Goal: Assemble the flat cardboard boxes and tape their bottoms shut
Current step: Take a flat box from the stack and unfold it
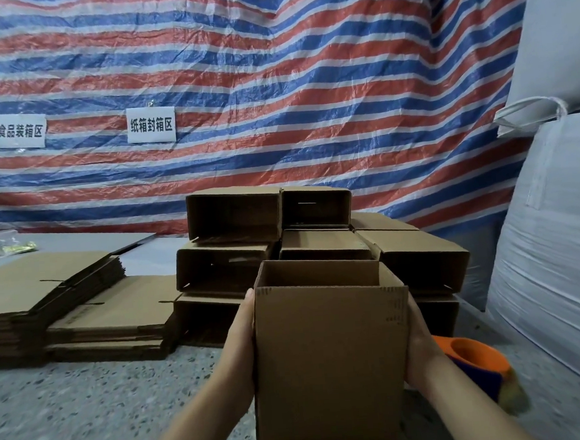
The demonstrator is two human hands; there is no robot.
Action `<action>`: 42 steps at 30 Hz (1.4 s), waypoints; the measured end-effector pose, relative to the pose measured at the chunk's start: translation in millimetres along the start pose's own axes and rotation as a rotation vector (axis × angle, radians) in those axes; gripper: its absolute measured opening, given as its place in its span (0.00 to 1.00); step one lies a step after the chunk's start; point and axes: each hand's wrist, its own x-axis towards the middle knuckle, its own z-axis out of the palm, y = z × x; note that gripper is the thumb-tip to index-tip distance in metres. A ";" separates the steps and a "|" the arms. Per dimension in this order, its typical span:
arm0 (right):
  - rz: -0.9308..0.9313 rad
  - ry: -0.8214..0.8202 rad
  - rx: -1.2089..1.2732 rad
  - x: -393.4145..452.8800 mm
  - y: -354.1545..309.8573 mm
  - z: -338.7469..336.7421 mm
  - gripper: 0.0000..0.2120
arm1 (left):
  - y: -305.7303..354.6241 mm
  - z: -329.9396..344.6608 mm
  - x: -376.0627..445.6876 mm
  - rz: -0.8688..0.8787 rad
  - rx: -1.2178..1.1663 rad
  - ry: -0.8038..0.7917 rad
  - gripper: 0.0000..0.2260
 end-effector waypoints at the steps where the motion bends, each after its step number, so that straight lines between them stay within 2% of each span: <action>1: 0.000 0.015 -0.010 0.5 3.4 -0.9 0.31 | -1.2 -1.9 -2.5 -0.013 -0.004 0.003 0.23; 4: 0.054 0.038 0.012 2.6 4.0 -3.4 0.35 | -0.9 -7.5 1.0 -0.040 0.023 -0.033 0.21; 7: 0.098 0.037 0.033 1.3 1.7 -3.0 0.34 | 2.3 -8.3 0.0 -0.048 0.021 -0.116 0.21; 11: 0.000 -0.009 0.027 -2.6 2.1 -2.3 0.32 | 10.0 -4.3 -2.0 -0.066 0.058 -0.155 0.15; 13: -0.050 -0.018 0.007 -6.2 3.0 -3.4 0.29 | 13.6 -2.5 0.5 -0.073 0.086 -0.112 0.16; 16: -0.096 -0.017 -0.011 -10.0 6.4 -5.4 0.28 | 16.1 -3.7 1.7 -0.003 0.053 0.020 0.14; 19: -0.076 -0.015 -0.011 -10.0 7.2 -5.2 0.28 | 15.9 -9.3 -2.3 0.074 0.123 -0.102 0.07; 22: -0.048 -0.008 -0.039 -9.7 5.7 -4.8 0.28 | 15.4 -16.5 -3.3 0.107 0.198 -0.175 0.11; 28: 0.007 -0.054 -0.092 -4.7 2.6 -4.9 0.27 | 11.6 -15.6 -0.2 0.213 0.285 -0.135 0.14; 30: 0.055 -0.060 -0.109 -1.4 0.6 -4.6 0.30 | 11.1 -16.1 0.7 0.200 0.353 -0.122 0.23; 32: 0.083 -0.056 -0.121 0.5 -1.7 -4.7 0.33 | 13.4 -21.1 2.6 0.162 0.357 -0.178 0.33; 35: 0.091 -0.071 -0.104 0.5 -3.1 -4.3 0.34 | 17.6 -27.0 1.0 0.240 0.411 -0.319 0.40; 38: 0.091 -0.045 -0.086 1.2 -7.0 -2.3 0.29 | 20.2 -26.4 -0.5 0.267 0.457 -0.332 0.35; 40: 0.058 -0.018 -0.079 -0.1 -11.0 -1.9 0.19 | 21.0 -25.2 0.2 0.260 0.473 -0.297 0.24; 42: 0.024 -0.014 -0.080 -3.3 -13.9 -1.3 0.15 | 19.6 -23.1 2.3 0.251 0.459 -0.244 0.16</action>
